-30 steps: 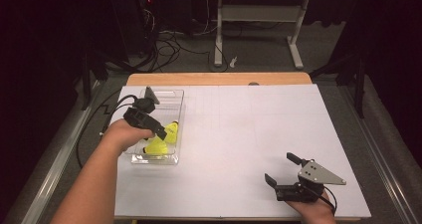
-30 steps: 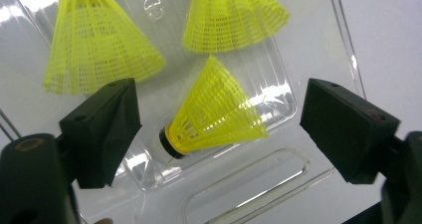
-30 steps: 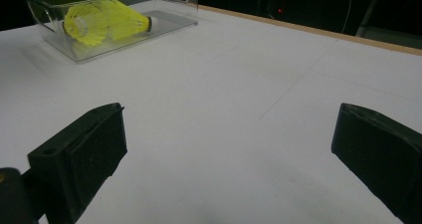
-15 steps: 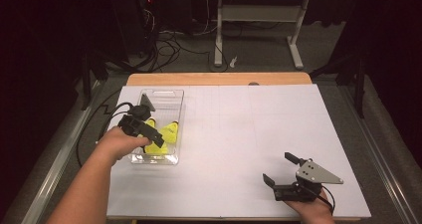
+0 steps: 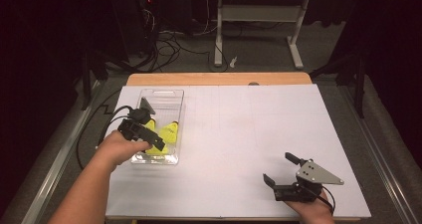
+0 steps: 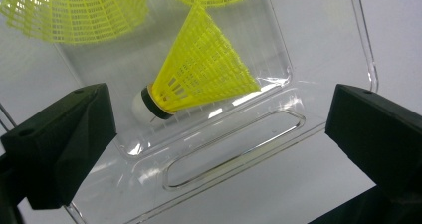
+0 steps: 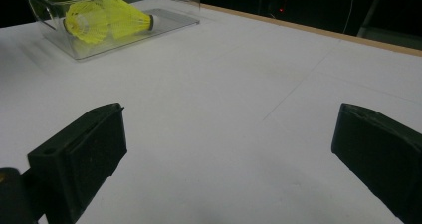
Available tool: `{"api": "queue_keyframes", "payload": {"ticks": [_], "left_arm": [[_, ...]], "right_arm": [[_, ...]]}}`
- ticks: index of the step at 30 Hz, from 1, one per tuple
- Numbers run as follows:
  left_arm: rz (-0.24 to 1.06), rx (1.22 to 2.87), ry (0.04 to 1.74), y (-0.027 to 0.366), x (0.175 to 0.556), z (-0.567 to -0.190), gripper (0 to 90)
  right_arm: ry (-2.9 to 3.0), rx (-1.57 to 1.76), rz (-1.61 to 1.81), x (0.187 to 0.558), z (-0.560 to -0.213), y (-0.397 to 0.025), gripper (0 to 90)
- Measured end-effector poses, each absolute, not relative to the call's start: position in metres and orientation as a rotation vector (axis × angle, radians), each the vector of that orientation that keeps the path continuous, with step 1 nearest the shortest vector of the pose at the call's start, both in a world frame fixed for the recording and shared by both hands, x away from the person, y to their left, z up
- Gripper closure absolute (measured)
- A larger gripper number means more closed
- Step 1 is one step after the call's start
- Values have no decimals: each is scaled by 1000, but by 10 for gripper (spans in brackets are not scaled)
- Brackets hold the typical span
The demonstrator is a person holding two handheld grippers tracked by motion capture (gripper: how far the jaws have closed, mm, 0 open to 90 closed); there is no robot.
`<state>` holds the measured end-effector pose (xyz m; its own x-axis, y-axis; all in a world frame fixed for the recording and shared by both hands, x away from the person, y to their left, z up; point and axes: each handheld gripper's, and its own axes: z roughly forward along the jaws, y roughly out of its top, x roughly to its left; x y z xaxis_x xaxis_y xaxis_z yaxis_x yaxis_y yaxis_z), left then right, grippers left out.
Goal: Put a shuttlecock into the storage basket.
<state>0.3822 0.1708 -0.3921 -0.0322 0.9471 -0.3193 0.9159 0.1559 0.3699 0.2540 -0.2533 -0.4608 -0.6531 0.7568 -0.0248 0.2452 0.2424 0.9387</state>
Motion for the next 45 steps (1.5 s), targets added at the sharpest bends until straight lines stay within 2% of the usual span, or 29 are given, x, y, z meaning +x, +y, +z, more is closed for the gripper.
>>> {"api": "queue_keyframes", "payload": {"ticks": [9, 20, 37, 45], "left_arm": [[105, 1695, 1925, 178, 370, -390, 7], [101, 1525, 1752, 185, 348, -395, 7], [216, 1477, 1550, 186, 320, -419, 3], [253, 1399, 1484, 191, 311, -425, 4]], "right_arm": [[2040, 910, 1410, 254, -461, -252, 15], [2037, 913, 1407, 252, -461, -252, 15], [2021, 954, 1399, 253, -463, -255, 13], [2016, 969, 1392, 254, -464, -256, 12]]}}
